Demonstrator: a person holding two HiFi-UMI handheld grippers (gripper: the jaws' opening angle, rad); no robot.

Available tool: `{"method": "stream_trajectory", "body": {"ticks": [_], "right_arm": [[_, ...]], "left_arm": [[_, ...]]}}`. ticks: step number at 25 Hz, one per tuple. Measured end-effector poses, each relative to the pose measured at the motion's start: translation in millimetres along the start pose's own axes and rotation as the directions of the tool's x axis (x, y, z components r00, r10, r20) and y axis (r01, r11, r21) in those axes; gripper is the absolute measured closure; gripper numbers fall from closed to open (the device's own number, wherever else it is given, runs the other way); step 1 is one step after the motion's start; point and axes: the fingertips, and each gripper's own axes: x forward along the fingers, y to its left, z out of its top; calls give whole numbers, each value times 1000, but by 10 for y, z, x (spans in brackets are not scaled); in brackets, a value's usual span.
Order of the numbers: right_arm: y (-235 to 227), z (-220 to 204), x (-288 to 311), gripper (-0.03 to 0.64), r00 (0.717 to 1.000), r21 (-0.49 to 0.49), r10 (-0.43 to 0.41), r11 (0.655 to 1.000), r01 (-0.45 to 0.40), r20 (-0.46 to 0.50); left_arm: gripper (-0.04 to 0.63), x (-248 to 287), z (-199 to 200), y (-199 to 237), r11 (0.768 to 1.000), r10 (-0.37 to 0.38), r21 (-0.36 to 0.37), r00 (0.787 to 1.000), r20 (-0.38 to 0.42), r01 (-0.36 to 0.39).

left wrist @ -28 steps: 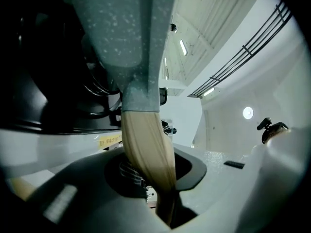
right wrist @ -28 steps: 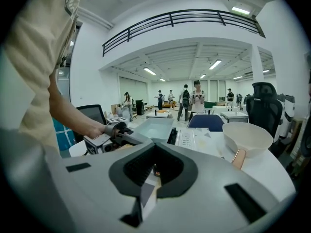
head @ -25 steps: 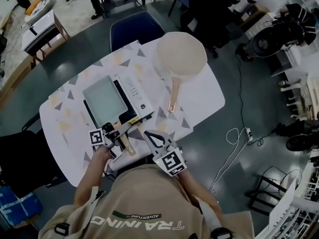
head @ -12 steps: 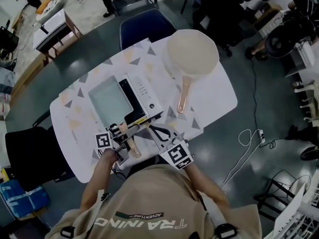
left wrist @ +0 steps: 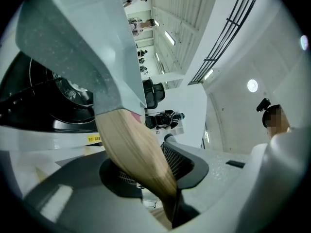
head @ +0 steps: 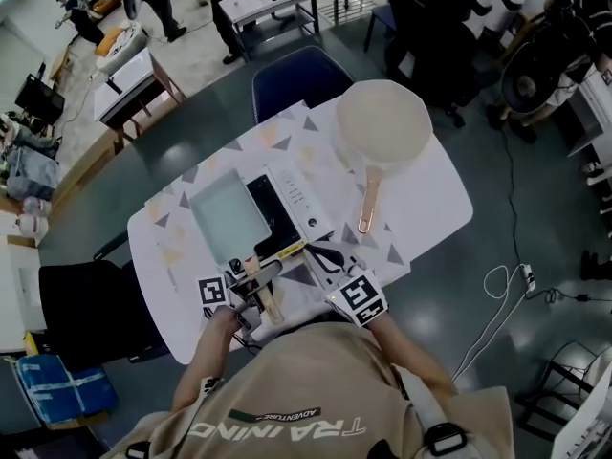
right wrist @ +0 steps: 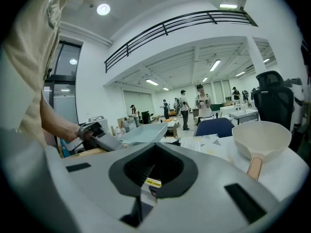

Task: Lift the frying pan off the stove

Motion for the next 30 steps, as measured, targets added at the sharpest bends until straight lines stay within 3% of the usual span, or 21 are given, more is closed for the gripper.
{"method": "stream_trajectory", "body": {"ticks": [9, 17, 30], "right_arm": [[26, 214, -10, 621, 1000, -69, 16, 998, -15, 18], [-8, 399, 27, 621, 999, -117, 27, 993, -22, 42], [-39, 494, 44, 621, 997, -133, 6, 991, 4, 73]], "left_arm": [[468, -83, -53, -180, 1000, 2, -10, 1000, -19, -2], [460, -56, -6, -296, 1000, -7, 28, 998, -60, 8], [457, -25, 64, -360, 999, -12, 52, 997, -77, 16]]}}
